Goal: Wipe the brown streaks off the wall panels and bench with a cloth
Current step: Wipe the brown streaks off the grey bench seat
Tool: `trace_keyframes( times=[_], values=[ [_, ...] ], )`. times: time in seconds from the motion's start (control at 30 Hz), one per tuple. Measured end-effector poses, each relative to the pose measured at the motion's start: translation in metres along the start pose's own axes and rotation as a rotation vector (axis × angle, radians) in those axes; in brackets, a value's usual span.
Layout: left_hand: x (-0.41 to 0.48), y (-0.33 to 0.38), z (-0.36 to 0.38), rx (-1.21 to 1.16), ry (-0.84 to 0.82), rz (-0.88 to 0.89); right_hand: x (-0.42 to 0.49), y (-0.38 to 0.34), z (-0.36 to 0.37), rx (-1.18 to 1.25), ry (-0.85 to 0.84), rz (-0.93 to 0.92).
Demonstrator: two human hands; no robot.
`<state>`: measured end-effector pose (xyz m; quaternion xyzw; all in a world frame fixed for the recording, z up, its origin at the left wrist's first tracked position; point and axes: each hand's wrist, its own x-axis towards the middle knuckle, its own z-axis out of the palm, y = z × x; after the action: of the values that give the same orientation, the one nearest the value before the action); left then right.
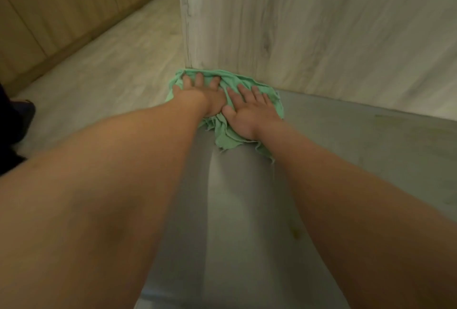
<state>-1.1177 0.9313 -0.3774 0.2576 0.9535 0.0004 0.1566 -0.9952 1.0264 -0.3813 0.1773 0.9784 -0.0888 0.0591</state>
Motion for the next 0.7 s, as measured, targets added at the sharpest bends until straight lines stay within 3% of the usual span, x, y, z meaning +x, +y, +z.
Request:
trace_keyframes(
  times=[0.27,0.7],
  values=[
    [-0.008,0.014,0.008,0.02,0.113,0.293,-0.022,0.086,-0.015,-0.04,-0.016,0.155],
    [-0.019,0.02,0.015,0.052,0.152,0.294,-0.034,0.082,-0.009,-0.019,0.004,0.133]
  ],
)
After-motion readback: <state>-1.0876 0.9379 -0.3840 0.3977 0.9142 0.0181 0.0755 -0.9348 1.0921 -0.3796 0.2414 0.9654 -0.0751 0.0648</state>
